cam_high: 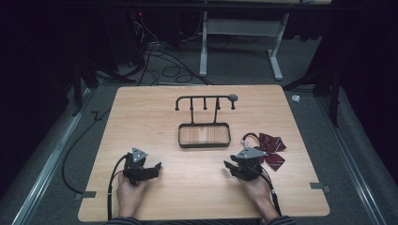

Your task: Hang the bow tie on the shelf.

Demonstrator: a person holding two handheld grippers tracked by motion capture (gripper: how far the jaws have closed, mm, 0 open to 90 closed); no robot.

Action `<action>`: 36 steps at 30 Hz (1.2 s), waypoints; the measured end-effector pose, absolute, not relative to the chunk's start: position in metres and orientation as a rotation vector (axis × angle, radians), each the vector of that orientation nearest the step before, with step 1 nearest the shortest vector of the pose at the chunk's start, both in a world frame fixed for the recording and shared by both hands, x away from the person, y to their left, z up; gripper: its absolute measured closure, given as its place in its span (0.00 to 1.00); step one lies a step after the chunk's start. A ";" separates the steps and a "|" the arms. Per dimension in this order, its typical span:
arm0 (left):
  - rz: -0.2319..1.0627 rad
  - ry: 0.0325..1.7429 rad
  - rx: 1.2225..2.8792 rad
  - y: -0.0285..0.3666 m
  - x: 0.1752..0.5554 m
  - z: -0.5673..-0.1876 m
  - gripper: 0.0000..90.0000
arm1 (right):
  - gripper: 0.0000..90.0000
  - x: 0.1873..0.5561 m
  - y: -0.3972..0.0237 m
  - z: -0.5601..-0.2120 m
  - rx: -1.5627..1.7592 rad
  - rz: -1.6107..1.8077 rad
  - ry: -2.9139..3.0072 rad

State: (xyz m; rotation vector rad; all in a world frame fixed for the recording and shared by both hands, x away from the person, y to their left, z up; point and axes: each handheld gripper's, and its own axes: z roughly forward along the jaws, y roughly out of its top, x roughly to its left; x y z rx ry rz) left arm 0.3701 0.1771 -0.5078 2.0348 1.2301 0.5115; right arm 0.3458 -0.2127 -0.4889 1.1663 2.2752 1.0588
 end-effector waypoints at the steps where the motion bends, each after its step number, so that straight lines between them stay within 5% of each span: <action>1: 0.511 1.230 2.035 0.177 0.370 -0.508 0.22 | 0.70 0.345 -0.214 -0.487 1.167 1.071 2.270; 36: 0.510 1.231 2.032 0.177 0.370 -0.508 0.22 | 0.75 0.357 -0.283 -0.425 1.253 1.144 2.059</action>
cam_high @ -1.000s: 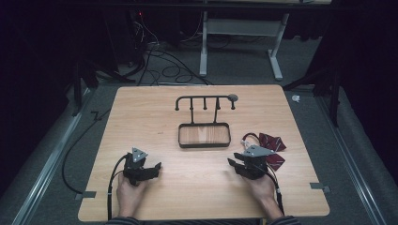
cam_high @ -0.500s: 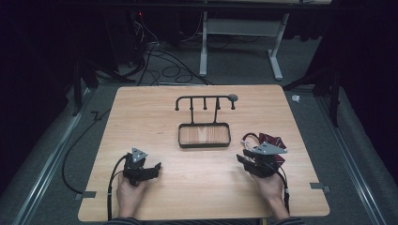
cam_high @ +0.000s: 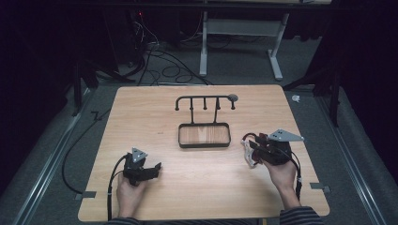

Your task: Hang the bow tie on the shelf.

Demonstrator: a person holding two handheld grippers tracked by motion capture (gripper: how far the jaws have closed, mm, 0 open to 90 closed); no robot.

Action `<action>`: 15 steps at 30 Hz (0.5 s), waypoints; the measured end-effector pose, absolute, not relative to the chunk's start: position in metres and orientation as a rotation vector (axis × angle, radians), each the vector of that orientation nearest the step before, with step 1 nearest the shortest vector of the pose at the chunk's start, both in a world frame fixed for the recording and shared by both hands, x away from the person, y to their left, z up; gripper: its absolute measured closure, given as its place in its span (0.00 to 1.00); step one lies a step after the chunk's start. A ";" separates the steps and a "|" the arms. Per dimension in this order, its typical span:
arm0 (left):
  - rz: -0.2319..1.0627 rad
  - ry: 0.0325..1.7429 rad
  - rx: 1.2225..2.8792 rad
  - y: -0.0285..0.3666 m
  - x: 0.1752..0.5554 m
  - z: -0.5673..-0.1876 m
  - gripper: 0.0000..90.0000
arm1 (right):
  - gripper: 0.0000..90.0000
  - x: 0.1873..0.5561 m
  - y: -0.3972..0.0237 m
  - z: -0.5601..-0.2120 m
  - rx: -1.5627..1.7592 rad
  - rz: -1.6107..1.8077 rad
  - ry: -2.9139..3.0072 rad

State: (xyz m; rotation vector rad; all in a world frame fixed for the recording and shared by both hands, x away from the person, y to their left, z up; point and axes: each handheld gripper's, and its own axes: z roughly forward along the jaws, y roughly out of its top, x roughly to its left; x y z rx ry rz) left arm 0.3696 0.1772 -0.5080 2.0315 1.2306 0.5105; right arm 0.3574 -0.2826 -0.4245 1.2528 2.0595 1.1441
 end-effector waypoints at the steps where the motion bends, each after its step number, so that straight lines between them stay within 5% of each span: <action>1: 0.510 1.231 2.032 0.177 0.370 -0.508 0.22 | 0.75 0.357 -0.283 -0.425 1.253 1.144 2.059; 15: 0.513 1.229 2.033 0.177 0.370 -0.508 0.22 | 0.75 0.388 -0.290 -0.425 1.277 1.090 2.057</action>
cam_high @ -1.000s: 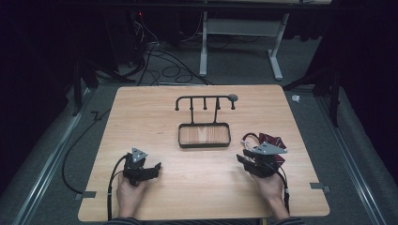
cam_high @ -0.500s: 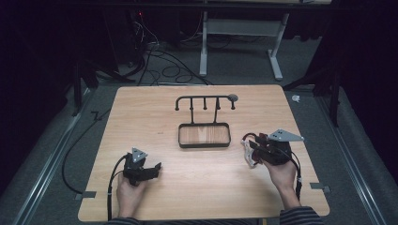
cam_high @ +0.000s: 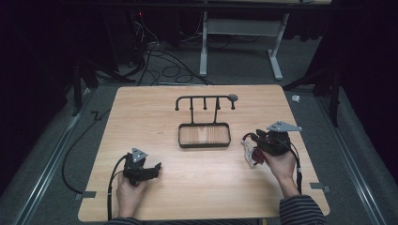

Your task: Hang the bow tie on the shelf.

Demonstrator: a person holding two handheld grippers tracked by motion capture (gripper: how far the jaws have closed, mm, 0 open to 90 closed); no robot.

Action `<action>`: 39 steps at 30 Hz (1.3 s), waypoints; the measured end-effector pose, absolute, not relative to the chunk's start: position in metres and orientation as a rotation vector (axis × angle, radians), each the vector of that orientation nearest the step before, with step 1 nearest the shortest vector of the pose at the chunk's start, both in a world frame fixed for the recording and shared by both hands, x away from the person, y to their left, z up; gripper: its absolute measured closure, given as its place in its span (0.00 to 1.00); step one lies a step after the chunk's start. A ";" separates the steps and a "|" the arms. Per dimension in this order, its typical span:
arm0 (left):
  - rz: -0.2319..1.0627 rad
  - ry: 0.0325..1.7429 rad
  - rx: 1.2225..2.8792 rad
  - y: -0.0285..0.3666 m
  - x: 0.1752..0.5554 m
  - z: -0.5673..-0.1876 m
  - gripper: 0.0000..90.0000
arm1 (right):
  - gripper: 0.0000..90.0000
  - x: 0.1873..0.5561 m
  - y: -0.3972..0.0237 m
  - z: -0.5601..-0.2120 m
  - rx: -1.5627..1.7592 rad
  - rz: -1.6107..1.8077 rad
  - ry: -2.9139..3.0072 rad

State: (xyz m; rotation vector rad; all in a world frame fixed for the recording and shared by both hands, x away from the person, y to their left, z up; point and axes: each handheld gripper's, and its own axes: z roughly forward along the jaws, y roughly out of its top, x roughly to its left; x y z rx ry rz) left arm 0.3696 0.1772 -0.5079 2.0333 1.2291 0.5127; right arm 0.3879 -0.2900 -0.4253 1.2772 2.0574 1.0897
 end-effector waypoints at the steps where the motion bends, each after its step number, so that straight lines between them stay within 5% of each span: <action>1: 0.513 1.229 2.033 0.177 0.370 -0.508 0.22 | 0.75 0.390 -0.291 -0.425 1.284 1.088 2.056; 39: 0.516 1.235 2.031 0.177 0.370 -0.508 0.22 | 0.73 0.459 -0.294 -0.483 1.422 0.883 2.177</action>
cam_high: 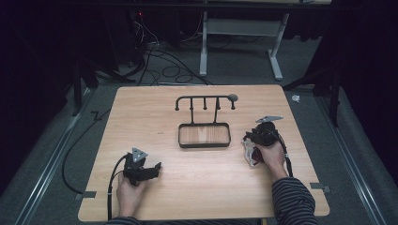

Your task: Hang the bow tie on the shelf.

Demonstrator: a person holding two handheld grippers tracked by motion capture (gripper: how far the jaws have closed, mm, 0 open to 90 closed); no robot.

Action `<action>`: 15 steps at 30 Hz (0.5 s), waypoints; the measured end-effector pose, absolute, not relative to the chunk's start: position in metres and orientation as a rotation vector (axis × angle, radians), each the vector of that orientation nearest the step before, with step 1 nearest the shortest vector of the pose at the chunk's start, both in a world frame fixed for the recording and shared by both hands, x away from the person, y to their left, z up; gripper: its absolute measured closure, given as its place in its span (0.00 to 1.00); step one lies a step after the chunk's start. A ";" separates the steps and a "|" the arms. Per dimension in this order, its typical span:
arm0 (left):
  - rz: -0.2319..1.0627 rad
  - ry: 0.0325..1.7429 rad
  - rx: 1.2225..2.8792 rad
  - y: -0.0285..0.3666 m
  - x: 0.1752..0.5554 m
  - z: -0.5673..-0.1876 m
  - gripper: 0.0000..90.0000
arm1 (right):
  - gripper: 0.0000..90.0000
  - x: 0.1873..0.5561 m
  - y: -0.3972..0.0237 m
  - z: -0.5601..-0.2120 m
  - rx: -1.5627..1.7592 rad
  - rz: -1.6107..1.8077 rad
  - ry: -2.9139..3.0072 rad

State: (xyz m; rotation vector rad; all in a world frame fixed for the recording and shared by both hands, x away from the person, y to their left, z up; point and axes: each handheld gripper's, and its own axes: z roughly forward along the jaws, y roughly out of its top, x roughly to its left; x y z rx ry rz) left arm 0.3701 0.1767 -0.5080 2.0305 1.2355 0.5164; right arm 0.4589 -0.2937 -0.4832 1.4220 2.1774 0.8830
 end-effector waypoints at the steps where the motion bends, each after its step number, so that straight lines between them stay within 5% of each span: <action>1: 0.516 1.235 2.030 0.177 0.370 -0.508 0.22 | 0.73 0.461 -0.294 -0.484 1.428 0.889 2.170; 9: 0.516 1.235 2.031 0.177 0.370 -0.508 0.22 | 0.75 0.465 -0.296 -0.490 1.455 0.858 2.194; 15: 0.516 1.235 2.030 0.177 0.370 -0.508 0.22 | 0.90 0.465 -0.297 -0.491 1.440 0.834 2.187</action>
